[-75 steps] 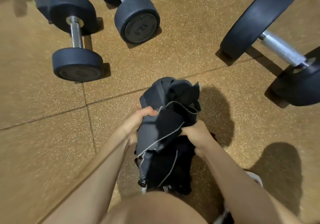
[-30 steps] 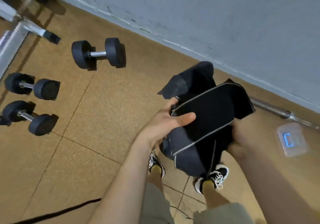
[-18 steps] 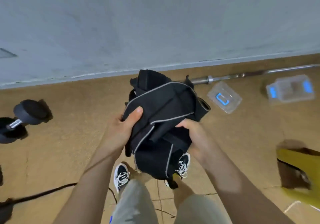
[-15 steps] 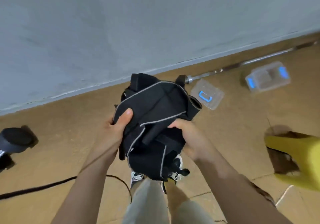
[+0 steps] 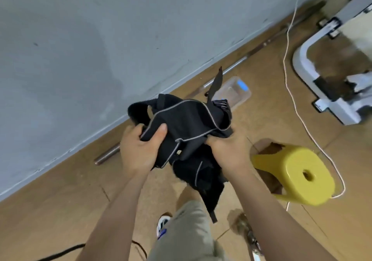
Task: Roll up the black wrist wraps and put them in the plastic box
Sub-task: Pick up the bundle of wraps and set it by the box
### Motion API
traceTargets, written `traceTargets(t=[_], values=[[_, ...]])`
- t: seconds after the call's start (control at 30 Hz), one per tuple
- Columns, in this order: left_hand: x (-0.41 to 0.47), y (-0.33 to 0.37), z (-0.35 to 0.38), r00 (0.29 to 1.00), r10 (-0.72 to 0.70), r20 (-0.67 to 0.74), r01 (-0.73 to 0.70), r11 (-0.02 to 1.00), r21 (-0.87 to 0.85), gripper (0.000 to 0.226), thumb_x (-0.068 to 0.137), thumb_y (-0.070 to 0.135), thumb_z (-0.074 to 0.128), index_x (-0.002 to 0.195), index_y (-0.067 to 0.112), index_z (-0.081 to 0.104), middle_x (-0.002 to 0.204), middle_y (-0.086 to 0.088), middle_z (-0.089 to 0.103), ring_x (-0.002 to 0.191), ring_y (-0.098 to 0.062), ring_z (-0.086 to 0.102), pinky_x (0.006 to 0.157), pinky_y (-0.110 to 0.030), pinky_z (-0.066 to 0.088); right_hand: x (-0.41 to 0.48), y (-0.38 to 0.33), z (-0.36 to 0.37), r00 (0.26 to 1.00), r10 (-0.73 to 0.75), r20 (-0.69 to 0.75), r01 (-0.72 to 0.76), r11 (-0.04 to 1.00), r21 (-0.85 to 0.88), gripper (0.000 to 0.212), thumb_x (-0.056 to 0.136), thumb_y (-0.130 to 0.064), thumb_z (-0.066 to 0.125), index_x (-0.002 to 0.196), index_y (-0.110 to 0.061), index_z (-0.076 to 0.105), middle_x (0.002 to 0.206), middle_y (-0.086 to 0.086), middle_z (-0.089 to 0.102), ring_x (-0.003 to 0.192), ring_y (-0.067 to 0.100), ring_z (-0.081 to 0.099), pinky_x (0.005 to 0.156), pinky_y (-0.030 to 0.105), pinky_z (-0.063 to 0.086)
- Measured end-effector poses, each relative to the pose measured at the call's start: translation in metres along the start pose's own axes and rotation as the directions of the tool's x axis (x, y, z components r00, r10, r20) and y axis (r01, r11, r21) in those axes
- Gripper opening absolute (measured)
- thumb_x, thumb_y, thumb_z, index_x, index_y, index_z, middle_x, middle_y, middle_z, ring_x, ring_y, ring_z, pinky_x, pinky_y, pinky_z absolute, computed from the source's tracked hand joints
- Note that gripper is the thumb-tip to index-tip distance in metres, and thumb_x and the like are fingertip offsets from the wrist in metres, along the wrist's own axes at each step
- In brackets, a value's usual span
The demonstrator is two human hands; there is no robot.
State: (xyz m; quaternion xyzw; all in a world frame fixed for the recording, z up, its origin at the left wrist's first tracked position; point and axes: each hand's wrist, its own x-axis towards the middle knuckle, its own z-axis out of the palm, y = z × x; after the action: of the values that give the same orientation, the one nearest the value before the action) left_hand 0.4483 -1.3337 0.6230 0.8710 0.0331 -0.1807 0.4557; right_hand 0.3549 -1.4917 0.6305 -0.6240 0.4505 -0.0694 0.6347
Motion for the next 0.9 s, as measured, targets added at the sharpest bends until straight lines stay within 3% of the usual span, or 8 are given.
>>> traceTargets(t=[0.13,0.23,0.43,0.5,0.63,0.73,0.83,0.9], values=[[0.015,0.049,0.067,0.975,0.213,0.065,-0.222,0.909,0.353,0.042,0.08,0.046,0.075,0.063,0.009,0.064,0.088,0.002,0.044,0.081,-0.018,0.048,0.069,-0.028,0.04,0.071,-0.028,-0.077,0.981,-0.192,-0.016,0.179,0.937,-0.299,0.037,0.074,-0.002,0.068,0.096,-0.031,0.067,0.085,-0.013,0.071,0.081,0.004,0.064,0.067,0.023,0.049],[0.016,0.088,0.112,0.92,0.354,0.165,-0.389,0.793,0.468,0.029,0.081,0.026,0.08,0.067,0.003,0.069,0.091,0.001,0.046,0.079,-0.01,0.041,0.068,-0.019,0.034,0.118,-0.049,-0.133,0.96,-0.274,0.057,0.266,0.832,-0.488,0.037,0.075,-0.009,0.068,0.102,-0.034,0.065,0.094,-0.012,0.07,0.086,0.009,0.062,0.069,0.027,0.047],[0.024,0.162,0.201,0.975,0.139,0.174,-0.203,0.874,0.44,0.011,0.089,0.019,0.069,0.089,0.012,0.077,0.108,0.016,0.056,0.082,0.006,0.05,0.073,-0.003,0.031,0.209,-0.077,-0.209,0.941,-0.255,0.225,0.332,0.828,-0.451,0.037,0.073,-0.003,0.07,0.101,-0.026,0.067,0.085,-0.021,0.064,0.084,-0.015,0.055,0.067,0.003,0.038],[0.029,0.174,0.227,0.998,0.041,0.053,-0.057,0.931,0.36,0.008,0.086,0.014,0.07,0.081,0.017,0.075,0.097,0.017,0.064,0.079,0.012,0.057,0.069,-0.002,0.036,0.239,-0.072,-0.226,0.951,-0.154,0.267,0.243,0.907,-0.344,0.047,0.069,0.001,0.072,0.106,-0.028,0.067,0.09,-0.019,0.069,0.088,-0.013,0.06,0.078,0.014,0.046],[0.025,0.191,0.255,0.968,-0.198,-0.157,0.227,0.954,0.194,0.021,0.079,0.008,0.072,0.081,0.018,0.054,0.081,0.0,0.065,0.08,-0.018,0.063,0.068,-0.033,0.05,0.275,-0.062,-0.243,0.939,0.009,0.345,0.075,0.97,-0.229,0.056,0.065,0.002,0.079,0.106,-0.033,0.066,0.096,-0.012,0.074,0.093,0.004,0.068,0.085,0.031,0.053],[0.015,0.198,0.262,0.977,-0.116,-0.176,0.151,0.969,0.197,0.034,0.08,-0.001,0.065,0.095,0.026,0.053,0.093,0.011,0.062,0.088,0.003,0.056,0.071,-0.01,0.041,0.279,-0.066,-0.245,0.899,0.087,0.43,0.02,0.971,-0.238,0.055,0.066,-0.003,0.08,0.11,-0.032,0.064,0.099,-0.013,0.072,0.09,0.001,0.066,0.081,0.026,0.053],[0.007,0.178,0.263,0.981,-0.061,-0.186,0.113,0.953,0.28,0.051,0.079,-0.009,0.058,0.114,0.028,0.059,0.098,0.01,0.062,0.084,0.001,0.052,0.067,-0.005,0.039,0.272,-0.067,-0.235,0.866,0.031,0.5,0.153,0.934,-0.324,0.05,0.064,-0.015,0.081,0.104,-0.035,0.059,0.1,-0.009,0.067,0.089,0.005,0.064,0.077,0.028,0.054],[0.002,0.159,0.263,0.963,-0.112,-0.247,0.17,0.959,0.228,0.063,0.078,-0.01,0.055,0.127,0.03,0.057,0.111,0.008,0.062,0.092,-0.004,0.053,0.074,-0.018,0.043,0.264,-0.069,-0.225,0.816,-0.047,0.576,0.33,0.856,-0.398,0.053,0.063,-0.027,0.079,0.109,-0.034,0.056,0.108,-0.005,0.061,0.093,0.011,0.062,0.08,0.035,0.055]])
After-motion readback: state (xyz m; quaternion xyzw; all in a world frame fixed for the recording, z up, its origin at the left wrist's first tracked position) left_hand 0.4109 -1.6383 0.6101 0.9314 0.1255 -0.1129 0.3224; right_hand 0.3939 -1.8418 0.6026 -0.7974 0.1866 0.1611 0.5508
